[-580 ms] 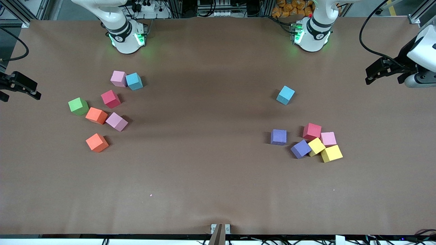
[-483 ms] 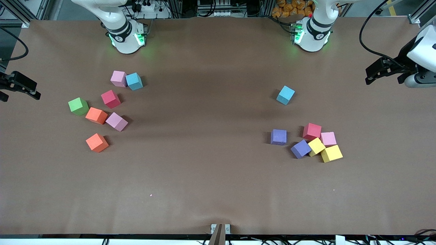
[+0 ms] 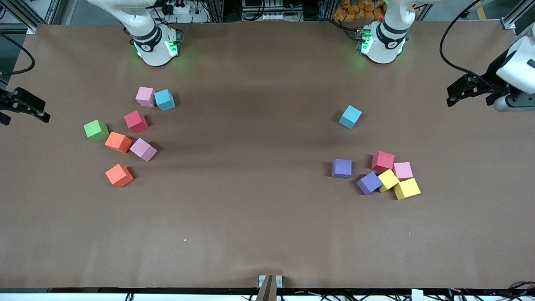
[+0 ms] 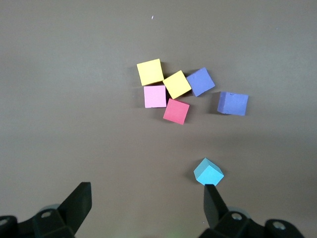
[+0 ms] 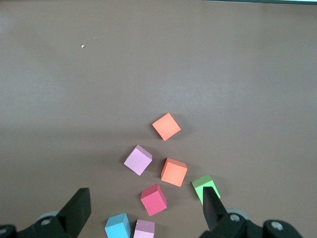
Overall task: Form number 2 with 11 blocks
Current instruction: 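Reach the left gripper down to the cyan cube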
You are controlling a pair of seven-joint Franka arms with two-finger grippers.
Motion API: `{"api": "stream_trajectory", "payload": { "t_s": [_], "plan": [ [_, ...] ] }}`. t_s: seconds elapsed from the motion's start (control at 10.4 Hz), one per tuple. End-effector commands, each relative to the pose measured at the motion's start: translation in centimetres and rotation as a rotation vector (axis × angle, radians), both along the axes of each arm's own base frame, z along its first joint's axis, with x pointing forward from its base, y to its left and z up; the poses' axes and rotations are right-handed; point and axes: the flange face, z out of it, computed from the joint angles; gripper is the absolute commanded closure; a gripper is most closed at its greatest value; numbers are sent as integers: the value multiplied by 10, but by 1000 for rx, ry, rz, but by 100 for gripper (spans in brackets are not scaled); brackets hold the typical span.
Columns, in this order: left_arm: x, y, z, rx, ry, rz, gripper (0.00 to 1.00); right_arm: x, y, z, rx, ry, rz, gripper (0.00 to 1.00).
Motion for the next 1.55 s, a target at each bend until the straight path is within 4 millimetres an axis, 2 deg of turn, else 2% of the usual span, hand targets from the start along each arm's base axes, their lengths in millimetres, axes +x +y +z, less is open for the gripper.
{"api": "stream_trajectory", "payload": {
  "t_s": [0.0, 0.1, 0.19, 0.29, 0.48, 0.77, 0.97, 1.26, 1.45],
  "plan": [
    [6, -29, -35, -1, 58, 1, 0, 1, 0, 9, 4, -4, -10, 0],
    [2, -45, -47, 15, 77, 125, 0, 1, 1, 10, 5, -6, -5, 0],
    [1, -64, -61, 26, 82, 206, 0, 1, -1, 10, 4, -6, -8, 0],
    [-2, -74, -74, 34, 92, 244, 0, 1, -1, 11, 5, -9, -7, 0],
    [-16, -73, -106, 56, 113, 310, 0, 1, -1, 12, 2, -10, -7, 0],
    [-56, -77, -146, 66, 68, 352, 0, 1, 3, 12, 3, -8, 5, 0],
    [-67, -90, -171, 85, 92, 447, 0, 2, 4, 11, 3, -6, 7, 0],
    [-84, -110, -224, 47, 143, 556, 0, 2, 7, 11, 10, -6, 12, 0],
    [-96, -132, -258, 60, 150, 600, 0, 3, 12, 11, 10, -6, 18, 0]
  ]
}}
